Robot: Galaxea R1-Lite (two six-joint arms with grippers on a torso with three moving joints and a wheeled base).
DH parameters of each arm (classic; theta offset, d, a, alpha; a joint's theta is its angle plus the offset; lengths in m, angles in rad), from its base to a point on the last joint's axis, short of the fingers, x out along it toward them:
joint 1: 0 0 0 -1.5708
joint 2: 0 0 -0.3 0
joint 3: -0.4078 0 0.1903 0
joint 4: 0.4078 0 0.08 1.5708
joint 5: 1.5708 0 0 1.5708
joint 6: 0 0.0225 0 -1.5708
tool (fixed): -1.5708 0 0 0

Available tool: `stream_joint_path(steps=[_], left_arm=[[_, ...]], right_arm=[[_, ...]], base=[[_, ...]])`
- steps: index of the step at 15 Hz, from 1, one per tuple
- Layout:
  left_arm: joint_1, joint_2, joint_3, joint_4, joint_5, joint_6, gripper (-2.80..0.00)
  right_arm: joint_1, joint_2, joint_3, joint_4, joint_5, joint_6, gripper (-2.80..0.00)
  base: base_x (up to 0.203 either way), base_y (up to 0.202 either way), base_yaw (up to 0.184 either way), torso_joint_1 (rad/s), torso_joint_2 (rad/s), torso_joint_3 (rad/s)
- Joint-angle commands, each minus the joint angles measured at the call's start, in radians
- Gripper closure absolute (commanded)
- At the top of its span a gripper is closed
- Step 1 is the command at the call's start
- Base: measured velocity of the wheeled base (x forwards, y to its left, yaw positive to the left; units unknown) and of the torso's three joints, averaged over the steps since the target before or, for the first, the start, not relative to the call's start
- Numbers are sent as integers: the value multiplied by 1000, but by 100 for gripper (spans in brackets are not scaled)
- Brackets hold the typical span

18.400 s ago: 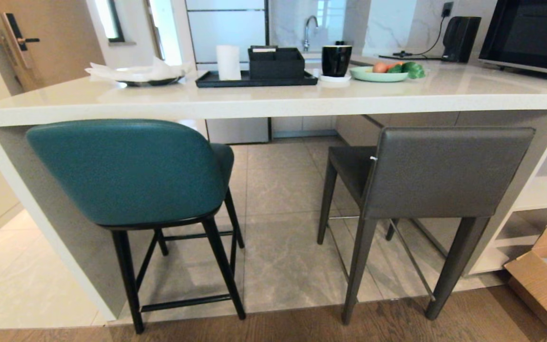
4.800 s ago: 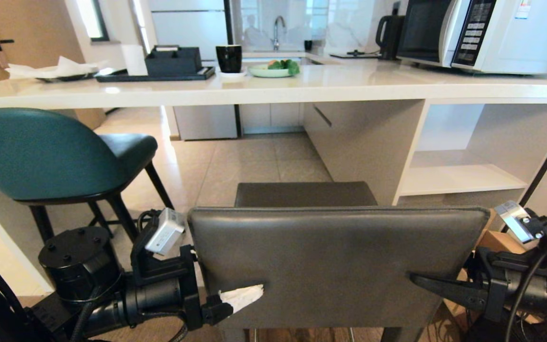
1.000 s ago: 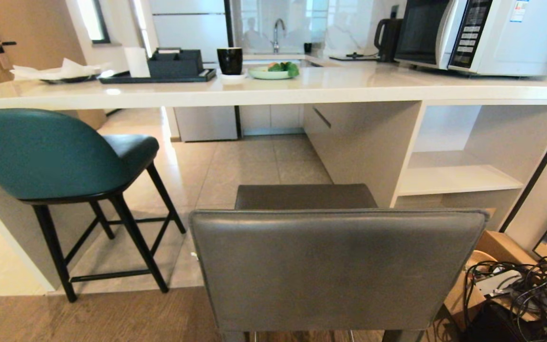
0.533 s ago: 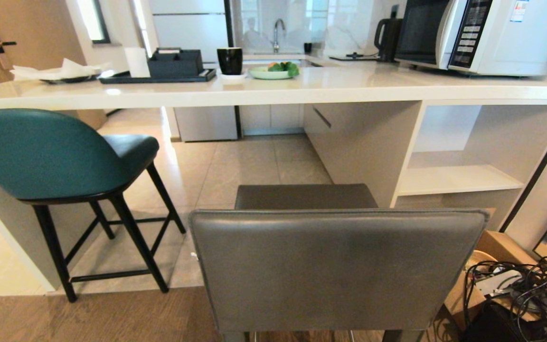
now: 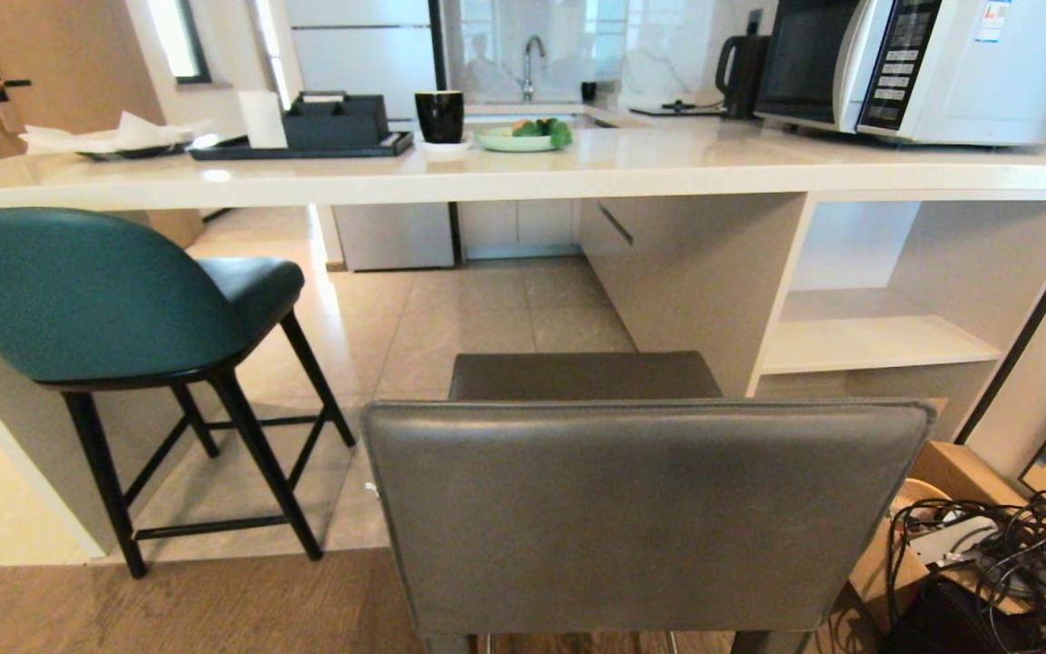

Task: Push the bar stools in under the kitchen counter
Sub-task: Pull the blue chair out from under the dining table

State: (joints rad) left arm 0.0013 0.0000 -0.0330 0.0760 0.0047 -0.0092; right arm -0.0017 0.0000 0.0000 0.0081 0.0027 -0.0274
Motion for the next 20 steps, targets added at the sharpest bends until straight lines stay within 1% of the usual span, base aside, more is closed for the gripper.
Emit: stream_joint_path(steps=[1,2,7,16,17,19,20], left_arm=[[2,2,2,-5,-2,0,-280],[2,2,2,-7,0,0,-280],[2,2,2,-5,0,0,-280],[2,3,2,-7,0,0,-280],[2,2,2,-7,0,0,-280],[2,2,2,-7,-1,7,-280],[2,3,3,-7,1,4,-280]], right_arm=[[0,0,2,0,2,-4,-280],[0,-1,2,1,5,-17,-280],[0,0,2,1,0,-1,-280],[0,0,2,1,-1,1,-280],[0,0,2,1,-1,1,0],[0,0,2,1,2,-5,0],[0,0,2,1,-2,4,0]], base=[[0,0,0,0,0,0],[0,0,0,0,0,0],[0,0,0,0,0,0],[0,0,0,0,0,0],[0,0,0,0,0,0],[0,0,0,0,0,0],[0,0,0,0,0,0]])
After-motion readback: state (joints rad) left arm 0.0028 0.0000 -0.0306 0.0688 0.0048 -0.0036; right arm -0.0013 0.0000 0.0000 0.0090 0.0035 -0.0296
